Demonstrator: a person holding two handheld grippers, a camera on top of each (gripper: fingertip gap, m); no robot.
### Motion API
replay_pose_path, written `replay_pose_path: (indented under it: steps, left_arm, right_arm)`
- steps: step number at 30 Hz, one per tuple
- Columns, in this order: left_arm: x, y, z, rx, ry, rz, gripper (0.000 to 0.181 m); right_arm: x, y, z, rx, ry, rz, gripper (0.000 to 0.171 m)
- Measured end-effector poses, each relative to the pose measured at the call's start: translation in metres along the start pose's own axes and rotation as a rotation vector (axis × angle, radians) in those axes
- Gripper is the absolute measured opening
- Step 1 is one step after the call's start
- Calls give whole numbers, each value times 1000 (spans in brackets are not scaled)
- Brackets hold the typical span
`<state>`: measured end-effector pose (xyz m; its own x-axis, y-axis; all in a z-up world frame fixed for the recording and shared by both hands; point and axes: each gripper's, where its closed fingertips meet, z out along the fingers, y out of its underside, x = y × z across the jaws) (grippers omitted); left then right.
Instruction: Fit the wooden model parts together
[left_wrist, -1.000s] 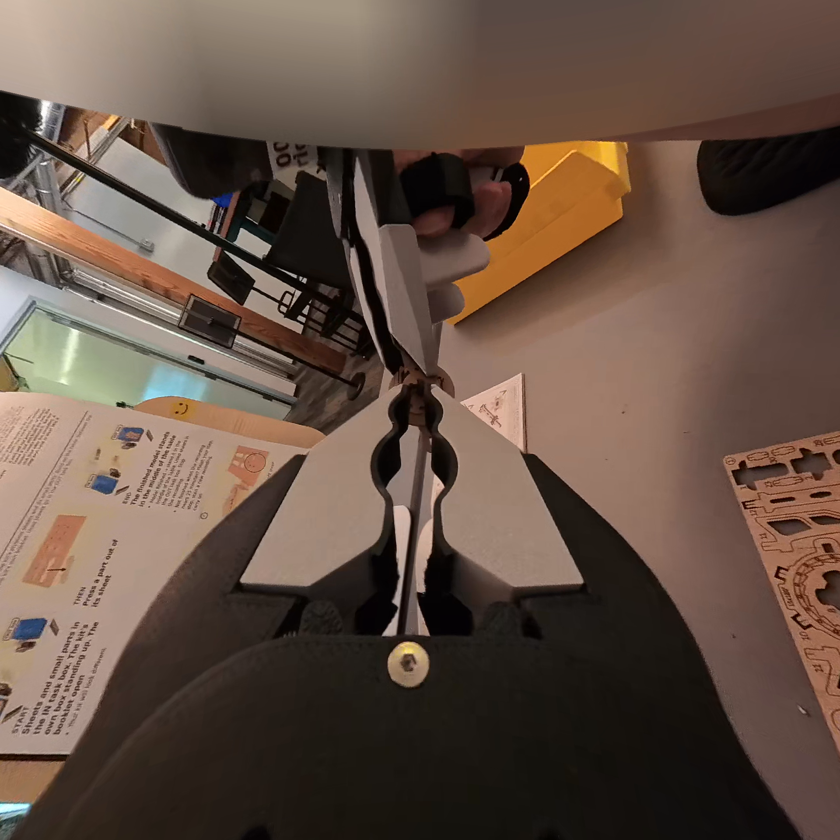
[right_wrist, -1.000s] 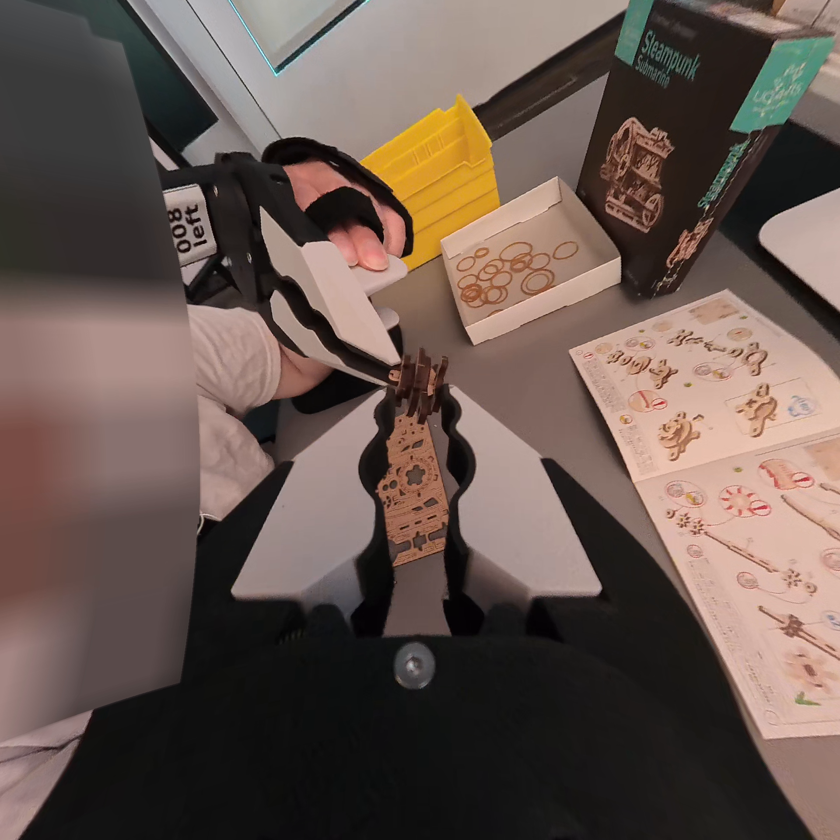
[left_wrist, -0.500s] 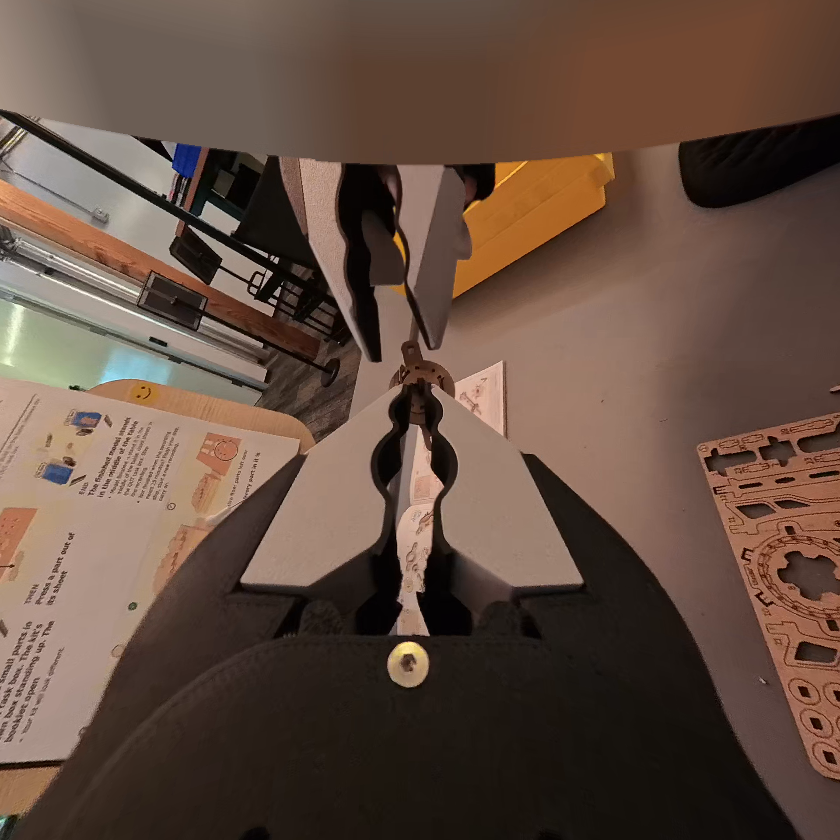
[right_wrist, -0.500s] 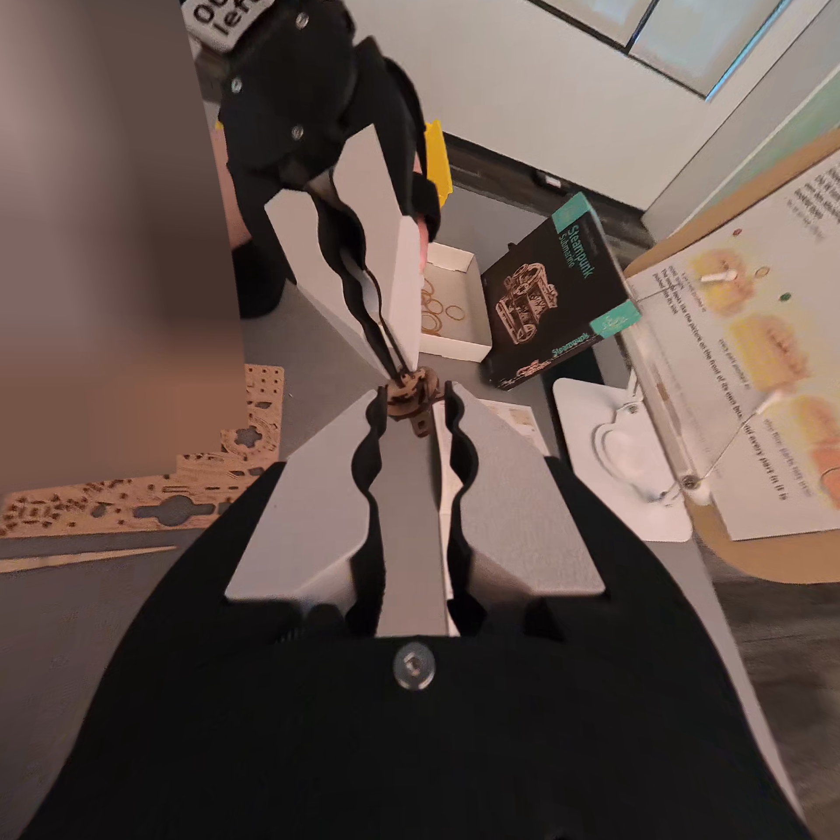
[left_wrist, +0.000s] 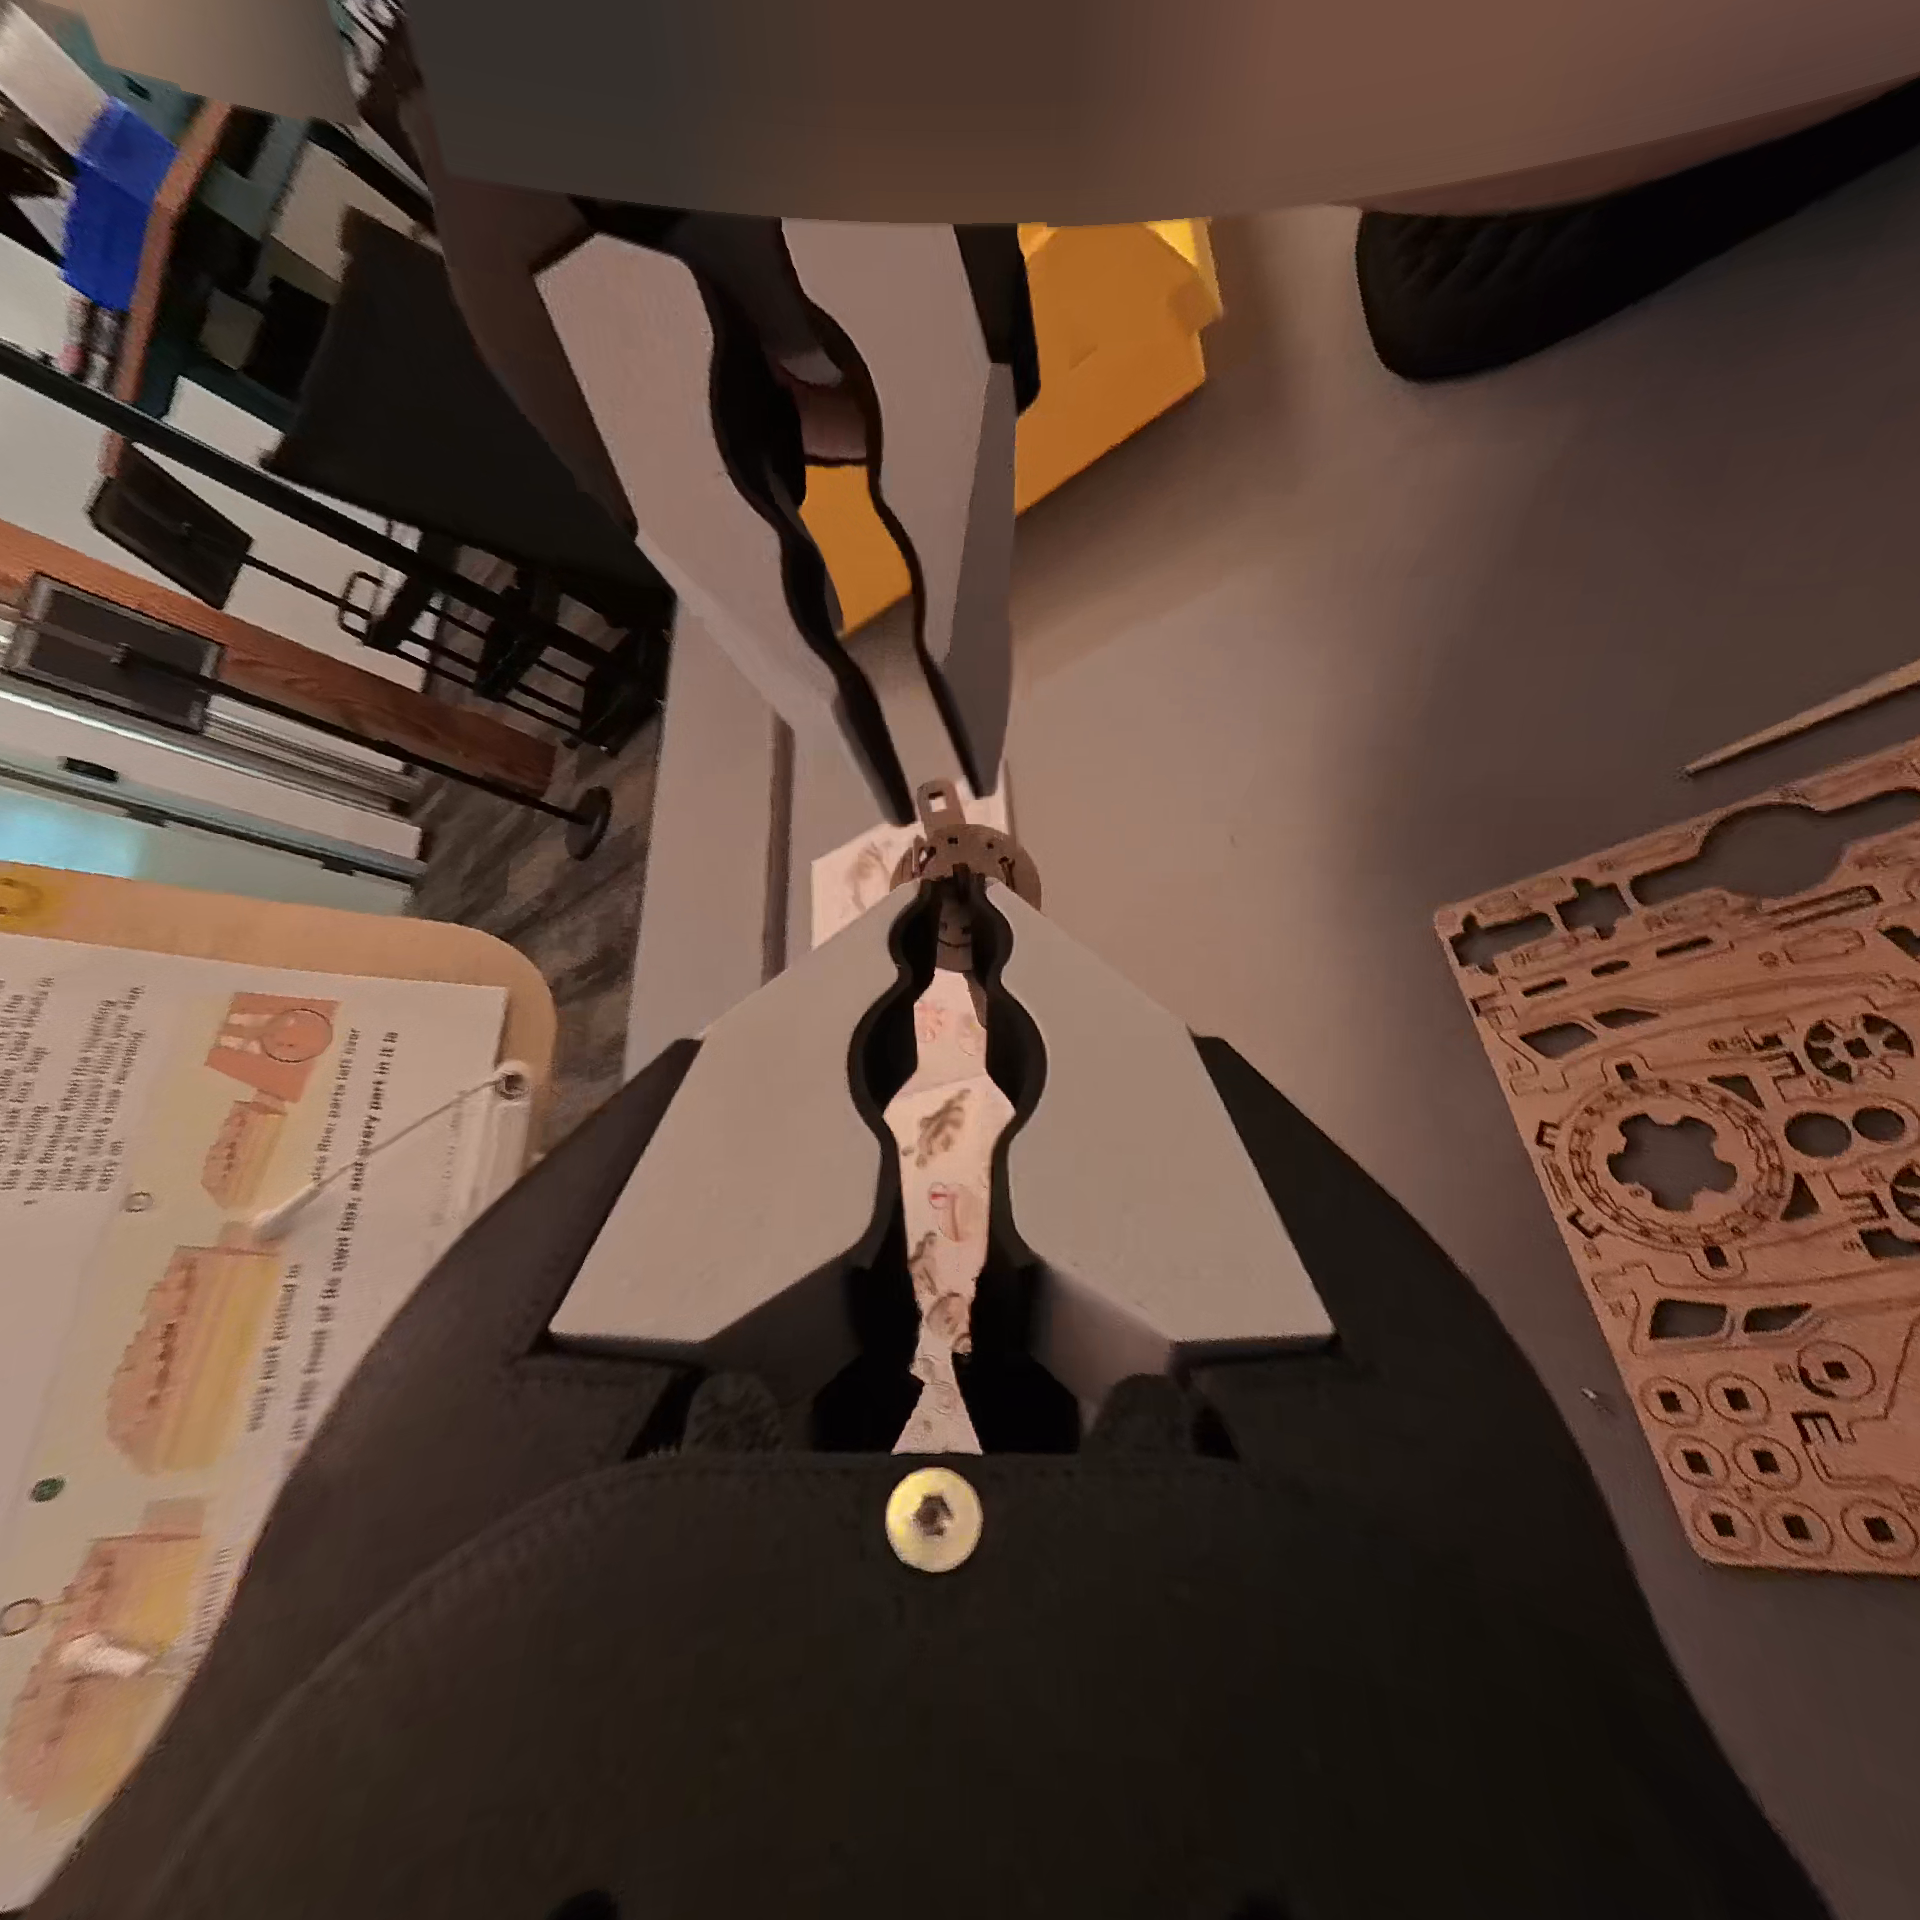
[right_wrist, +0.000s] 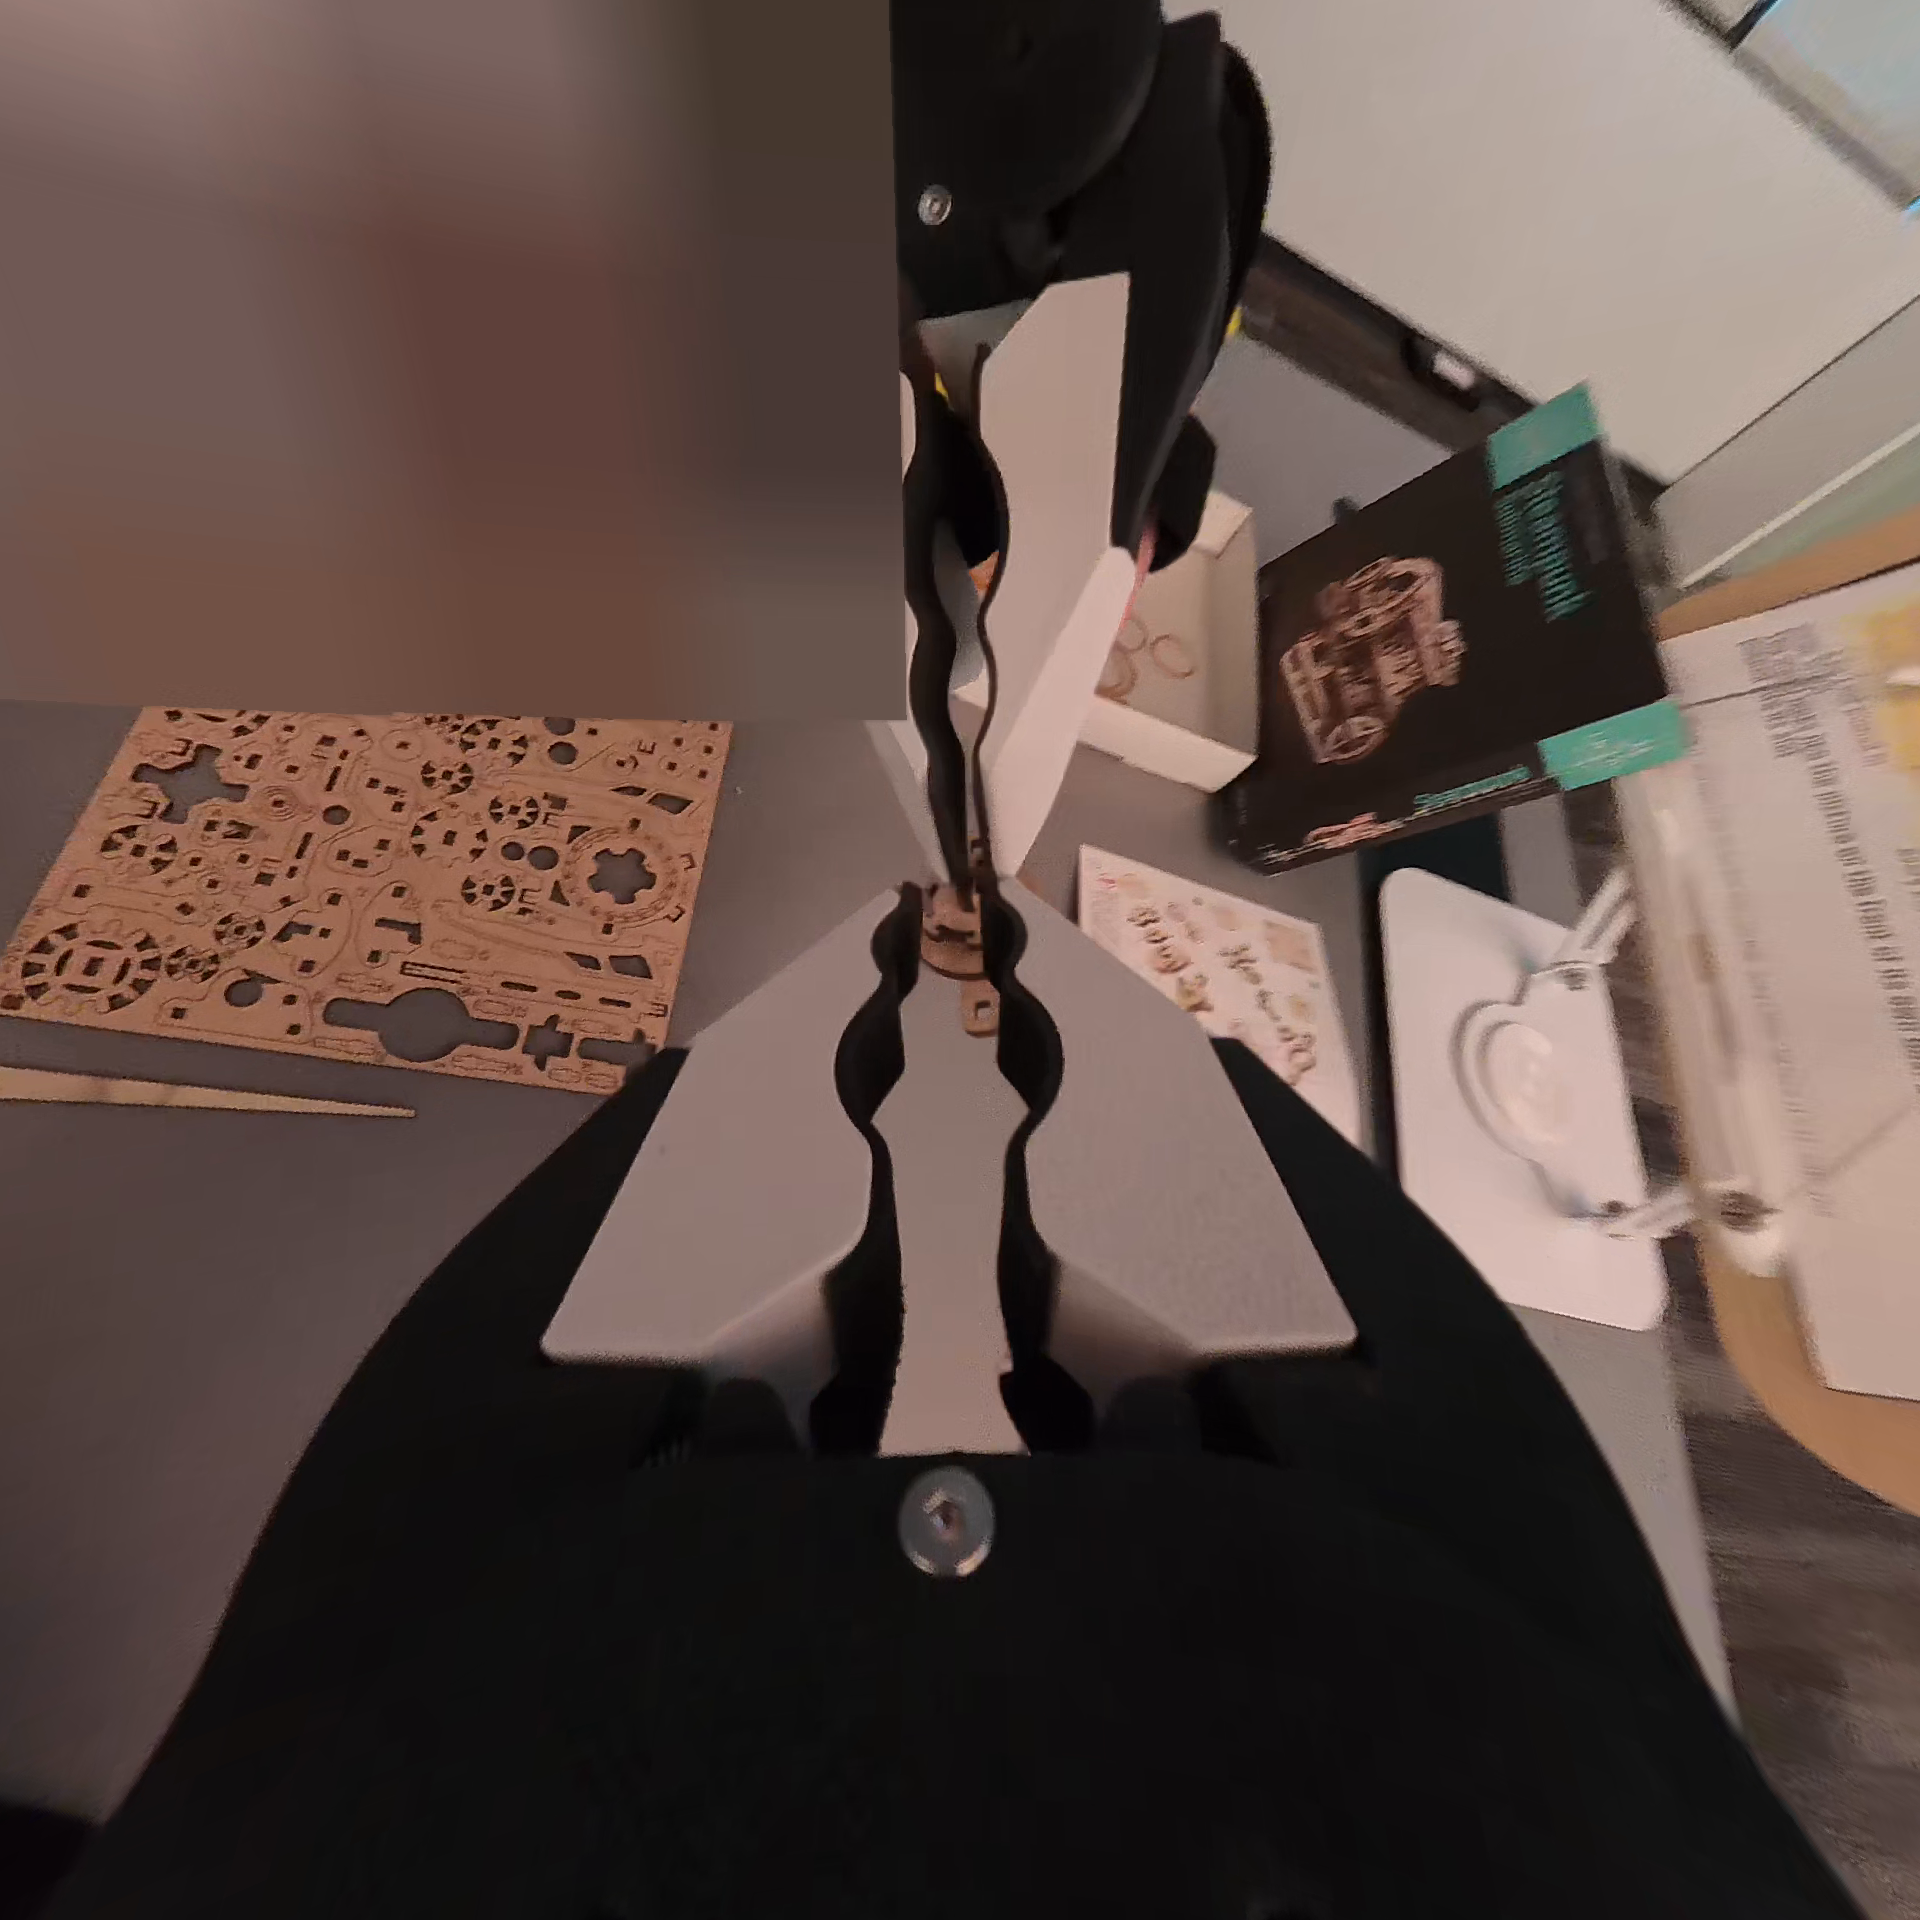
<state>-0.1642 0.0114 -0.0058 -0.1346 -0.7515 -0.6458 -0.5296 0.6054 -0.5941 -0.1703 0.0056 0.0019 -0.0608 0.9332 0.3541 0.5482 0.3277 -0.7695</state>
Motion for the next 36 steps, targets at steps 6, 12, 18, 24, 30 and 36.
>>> replay_pose_path:
  steps: [6, 12, 18, 24, 30, 36]
  left_arm:
    - [40, 36, 29, -6, 184, -208, 4]
    - [82, 71, 36, -64, 209, -312, 4]
    - [115, 77, 37, -85, 298, -285, 4]
    - [115, 75, 40, -41, 298, -321, 5]
    - [105, 80, 36, -31, 246, -328, 9]
    - [110, 80, 37, -14, 260, -294, 9]
  right_arm:
    - [-22, 45, 36, -14, -187, 224, 14]
    - [-50, 67, 69, 40, -171, 324, 14]
    - [-59, 77, 91, 41, -125, 245, 9]
    - [-65, 87, 94, 24, -179, 252, 8]
    - [-62, 90, 94, 26, -176, 257, 8]
    - [-66, 90, 96, 20, -196, 258, 7]
